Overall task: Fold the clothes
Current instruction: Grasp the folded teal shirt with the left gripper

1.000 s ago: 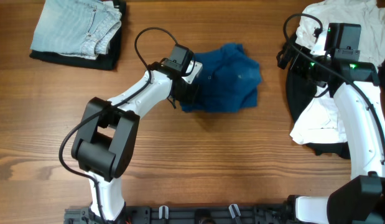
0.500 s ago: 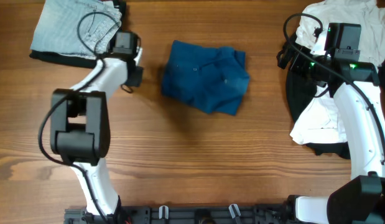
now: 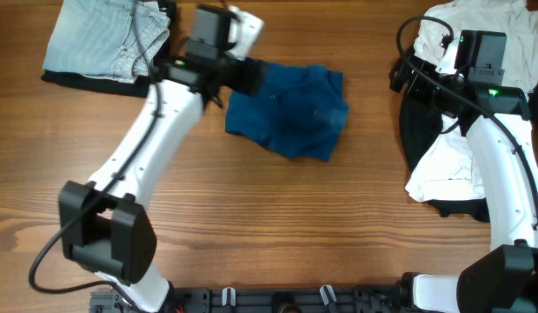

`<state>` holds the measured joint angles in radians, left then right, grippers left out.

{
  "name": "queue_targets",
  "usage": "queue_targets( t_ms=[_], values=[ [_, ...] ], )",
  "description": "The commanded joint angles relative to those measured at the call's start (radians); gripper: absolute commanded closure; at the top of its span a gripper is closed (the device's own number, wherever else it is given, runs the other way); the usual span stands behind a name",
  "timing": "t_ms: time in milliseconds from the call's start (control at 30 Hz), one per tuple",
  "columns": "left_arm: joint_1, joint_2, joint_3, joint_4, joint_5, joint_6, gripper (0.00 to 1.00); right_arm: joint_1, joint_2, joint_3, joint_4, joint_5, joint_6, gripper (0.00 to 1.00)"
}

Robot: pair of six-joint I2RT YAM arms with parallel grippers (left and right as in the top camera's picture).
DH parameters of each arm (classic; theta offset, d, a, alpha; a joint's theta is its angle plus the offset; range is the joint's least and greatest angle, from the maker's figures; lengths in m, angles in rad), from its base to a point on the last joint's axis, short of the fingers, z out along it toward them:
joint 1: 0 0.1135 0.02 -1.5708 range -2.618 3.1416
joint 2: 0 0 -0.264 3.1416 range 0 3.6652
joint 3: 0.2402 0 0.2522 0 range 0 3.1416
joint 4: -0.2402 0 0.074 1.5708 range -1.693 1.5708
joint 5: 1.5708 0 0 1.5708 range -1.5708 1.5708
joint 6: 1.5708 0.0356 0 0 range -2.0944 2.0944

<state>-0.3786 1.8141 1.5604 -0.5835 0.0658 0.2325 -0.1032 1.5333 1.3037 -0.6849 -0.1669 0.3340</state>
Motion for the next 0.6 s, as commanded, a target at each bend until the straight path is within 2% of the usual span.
queue_targets(
  t_ms=[0, 233, 400, 467, 567],
  values=[
    [-0.133, 0.073, -0.007, 0.049, 0.053, -0.092, 0.09, -0.043, 0.008, -0.001, 0.005, 0.029, -0.019, 0.00],
    [-0.200, 0.271, -0.007, 0.165, 0.051, -0.110, 0.09, -0.100, 0.008, -0.001, -0.027, 0.029, -0.019, 0.00],
    [-0.166, 0.410, -0.007, 0.165, -0.109, -0.106, 0.07, -0.100, 0.008, -0.001, -0.027, 0.029, -0.019, 0.00],
    [-0.133, 0.440, -0.007, 0.161, -0.127, -0.106, 0.06, -0.100, 0.008, -0.001, -0.027, 0.029, -0.019, 0.00],
    [-0.087, 0.440, -0.007, 0.144, -0.156, 0.006, 0.06, -0.100, 0.008, -0.001, -0.027, 0.029, -0.019, 0.00]
  ],
)
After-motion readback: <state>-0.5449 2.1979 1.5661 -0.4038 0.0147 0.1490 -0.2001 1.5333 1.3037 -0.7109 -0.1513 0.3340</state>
